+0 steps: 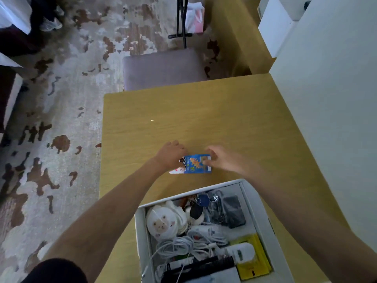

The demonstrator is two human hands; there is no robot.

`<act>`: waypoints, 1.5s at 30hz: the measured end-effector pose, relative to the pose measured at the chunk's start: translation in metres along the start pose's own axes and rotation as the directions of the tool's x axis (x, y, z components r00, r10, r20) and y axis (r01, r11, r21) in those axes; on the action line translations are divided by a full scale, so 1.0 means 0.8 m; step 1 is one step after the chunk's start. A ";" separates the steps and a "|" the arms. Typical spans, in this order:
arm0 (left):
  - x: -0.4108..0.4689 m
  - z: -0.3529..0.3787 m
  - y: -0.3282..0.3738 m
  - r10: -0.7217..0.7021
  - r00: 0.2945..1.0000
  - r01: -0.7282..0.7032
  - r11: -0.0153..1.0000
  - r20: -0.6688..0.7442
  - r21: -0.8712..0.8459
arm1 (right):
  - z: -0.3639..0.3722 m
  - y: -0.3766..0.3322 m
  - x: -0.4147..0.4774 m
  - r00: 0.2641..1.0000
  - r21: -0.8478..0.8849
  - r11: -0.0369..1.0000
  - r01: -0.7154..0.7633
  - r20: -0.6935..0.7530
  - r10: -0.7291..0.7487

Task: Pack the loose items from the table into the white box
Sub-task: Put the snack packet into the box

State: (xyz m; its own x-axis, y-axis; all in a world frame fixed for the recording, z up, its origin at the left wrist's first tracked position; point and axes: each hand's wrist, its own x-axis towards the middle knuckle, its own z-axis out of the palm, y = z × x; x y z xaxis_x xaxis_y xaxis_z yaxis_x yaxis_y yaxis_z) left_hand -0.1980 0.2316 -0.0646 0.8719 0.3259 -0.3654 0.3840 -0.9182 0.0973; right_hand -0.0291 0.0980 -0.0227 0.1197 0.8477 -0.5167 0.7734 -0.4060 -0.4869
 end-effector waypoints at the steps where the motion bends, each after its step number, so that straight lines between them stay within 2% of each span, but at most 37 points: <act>1: -0.004 -0.002 -0.001 0.007 0.999 -0.010 0.996 -0.031 -0.093 | -0.001 0.000 0.003 0.999 -0.037 0.999 0.031 -0.010 -0.032; 4: -0.026 -0.020 0.003 0.018 0.987 -0.074 0.933 -0.160 -0.352 | -0.005 -0.006 0.011 0.978 -0.208 0.965 0.161 -0.097 -0.184; 6: -0.041 -0.031 0.013 -0.055 0.967 -0.064 0.893 -0.248 -0.446 | -0.009 -0.013 0.014 0.960 -0.157 0.956 0.248 -0.090 -0.264; 7: -0.050 -0.036 0.019 -0.142 0.952 -0.019 0.859 -0.272 -0.512 | -0.011 -0.014 0.015 0.961 -0.128 0.958 0.255 -0.079 -0.266; 9: -0.070 -0.045 0.028 -0.279 0.938 0.081 0.754 -0.206 -0.652 | -0.016 -0.012 0.013 0.966 -0.117 0.969 0.218 -0.113 -0.231; 10: -0.081 -0.047 0.032 -0.267 0.956 0.114 0.723 -0.123 -0.682 | -0.019 -0.009 0.012 0.966 -0.105 0.976 0.193 -0.156 -0.208; 12: -0.105 -0.048 0.042 -0.149 0.988 0.142 0.742 0.046 -0.655 | -0.023 0.001 0.006 0.956 -0.067 0.984 0.167 -0.233 -0.178; 14: -0.123 -0.046 0.048 -0.076 0.988 0.143 0.794 0.137 -0.591 | -0.025 0.009 -0.002 0.947 -0.071 0.983 0.166 -0.267 -0.180; 17: -0.135 -0.044 0.054 -0.075 0.985 0.156 0.786 0.158 -0.598 | -0.022 0.016 -0.015 0.932 -0.063 0.987 0.147 -0.325 -0.160; 19: -0.139 -0.046 0.060 -0.020 0.986 0.120 0.769 0.165 -0.628 | -0.021 0.020 -0.022 0.918 0.018 0.993 0.118 -0.384 -0.102; 21: -0.141 -0.046 0.068 0.054 0.988 0.041 0.816 0.146 -0.577 | -0.023 0.022 -0.029 0.912 0.123 0.987 0.101 -0.409 -0.042; 24: -0.138 -0.038 0.076 0.088 0.996 -0.079 0.948 0.014 -0.308 | -0.023 0.020 -0.039 0.904 0.192 0.976 0.101 -0.427 -0.009; 26: -0.137 -0.035 0.079 0.095 0.994 -0.105 0.974 -0.059 -0.201 | -0.021 0.016 -0.046 0.901 0.198 0.974 0.106 -0.434 -0.010; 36: -0.127 -0.043 0.076 0.062 0.993 -0.078 0.981 -0.096 -0.177 | -0.033 -0.001 -0.079 0.828 0.401 0.896 0.190 -0.556 0.074; 39: -0.101 -0.059 0.061 0.015 0.988 -0.046 0.979 -0.152 -0.197 | -0.040 -0.007 -0.084 0.821 0.410 0.878 0.248 -0.569 0.034; 45: -0.033 -0.088 0.010 -0.033 0.981 0.013 0.994 -0.193 -0.105 | -0.045 -0.006 -0.084 0.741 0.387 0.865 0.319 -0.671 0.027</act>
State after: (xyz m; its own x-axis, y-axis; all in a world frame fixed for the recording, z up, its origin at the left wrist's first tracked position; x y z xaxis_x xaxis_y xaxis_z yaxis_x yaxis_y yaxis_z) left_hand -0.1967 0.2311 0.0111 0.9011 0.3933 -0.1827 0.4248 -0.8853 0.1894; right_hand -0.0185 0.0549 0.0398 0.5271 0.8464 0.0764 0.4667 -0.2131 -0.8584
